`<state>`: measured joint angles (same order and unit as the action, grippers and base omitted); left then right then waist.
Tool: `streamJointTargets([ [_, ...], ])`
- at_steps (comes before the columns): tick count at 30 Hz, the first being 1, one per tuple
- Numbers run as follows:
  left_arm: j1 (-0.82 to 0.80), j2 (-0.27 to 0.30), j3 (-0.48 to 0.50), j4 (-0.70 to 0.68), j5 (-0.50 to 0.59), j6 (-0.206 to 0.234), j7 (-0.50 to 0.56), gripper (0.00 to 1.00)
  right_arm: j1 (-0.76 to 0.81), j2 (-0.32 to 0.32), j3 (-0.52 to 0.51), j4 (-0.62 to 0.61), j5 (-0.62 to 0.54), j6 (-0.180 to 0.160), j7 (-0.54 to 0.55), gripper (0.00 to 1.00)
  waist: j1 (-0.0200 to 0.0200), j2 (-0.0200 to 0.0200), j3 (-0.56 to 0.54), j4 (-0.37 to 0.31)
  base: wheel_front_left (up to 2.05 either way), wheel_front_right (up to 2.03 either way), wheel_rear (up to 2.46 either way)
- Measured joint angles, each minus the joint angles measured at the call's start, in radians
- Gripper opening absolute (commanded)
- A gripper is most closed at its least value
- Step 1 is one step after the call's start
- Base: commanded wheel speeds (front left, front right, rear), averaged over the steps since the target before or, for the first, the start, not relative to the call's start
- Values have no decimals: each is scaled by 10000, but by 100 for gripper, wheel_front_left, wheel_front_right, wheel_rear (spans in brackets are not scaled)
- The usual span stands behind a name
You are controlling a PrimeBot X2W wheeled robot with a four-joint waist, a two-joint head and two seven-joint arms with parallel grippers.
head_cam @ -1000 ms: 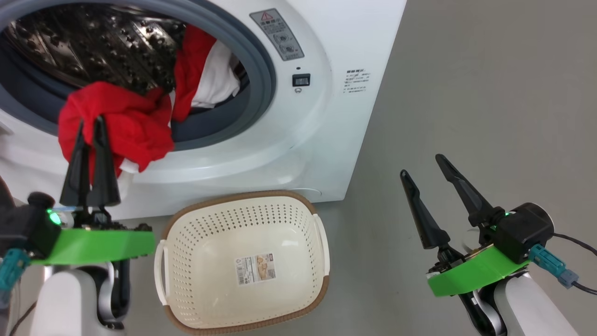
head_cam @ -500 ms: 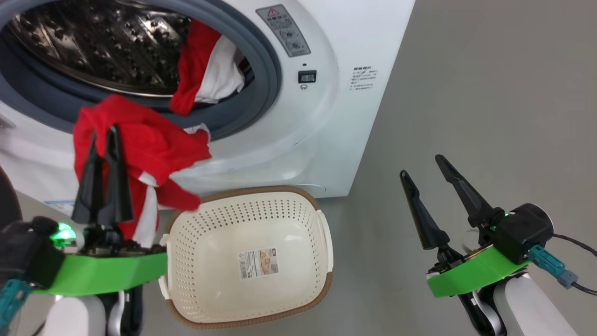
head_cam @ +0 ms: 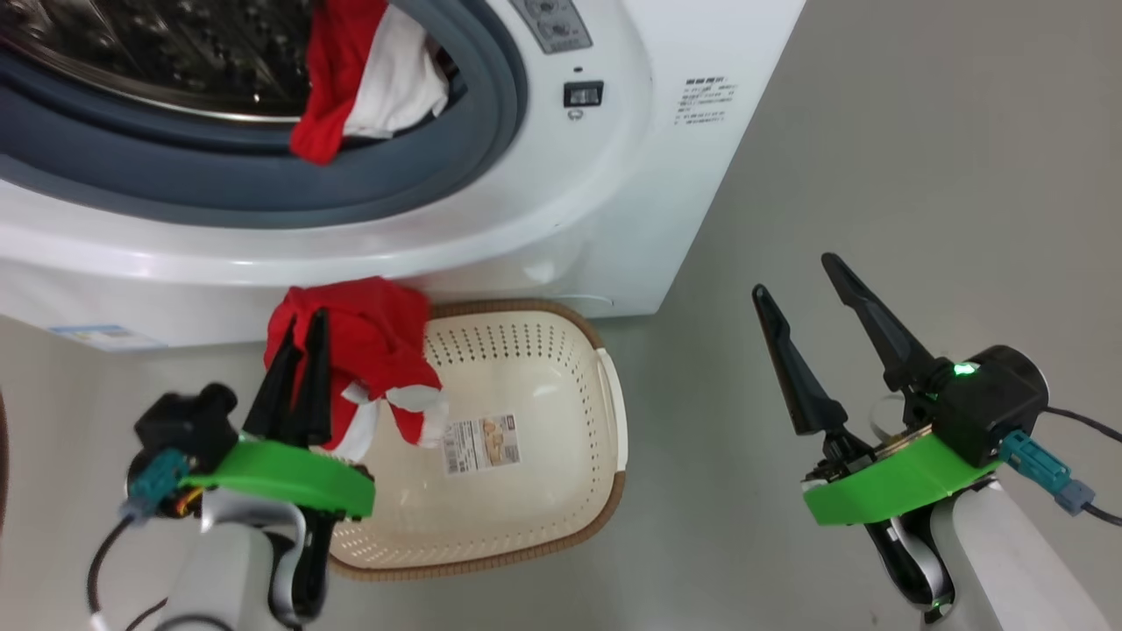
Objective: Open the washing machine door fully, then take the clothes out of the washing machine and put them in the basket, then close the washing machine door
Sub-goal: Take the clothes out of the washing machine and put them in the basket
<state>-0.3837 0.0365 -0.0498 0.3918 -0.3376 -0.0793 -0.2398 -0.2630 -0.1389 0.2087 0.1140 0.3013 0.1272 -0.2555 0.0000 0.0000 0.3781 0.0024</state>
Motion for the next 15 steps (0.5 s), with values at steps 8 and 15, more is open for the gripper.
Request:
streamJointTargets([
  [8, -1812, -65, -479, 3264, -905, -280, 12, 0, -385, 0, 19, 29, -125, 0, 0, 100, 0, 0, 795, -81, 0, 0, 0],
  [15, -3357, -128, -600, 5622, -1549, -389, 360, 0, -781, 31, 29, 17, -125, 0, 0, 100, 0, 0, 1479, -235, 0, 0, 0],
])
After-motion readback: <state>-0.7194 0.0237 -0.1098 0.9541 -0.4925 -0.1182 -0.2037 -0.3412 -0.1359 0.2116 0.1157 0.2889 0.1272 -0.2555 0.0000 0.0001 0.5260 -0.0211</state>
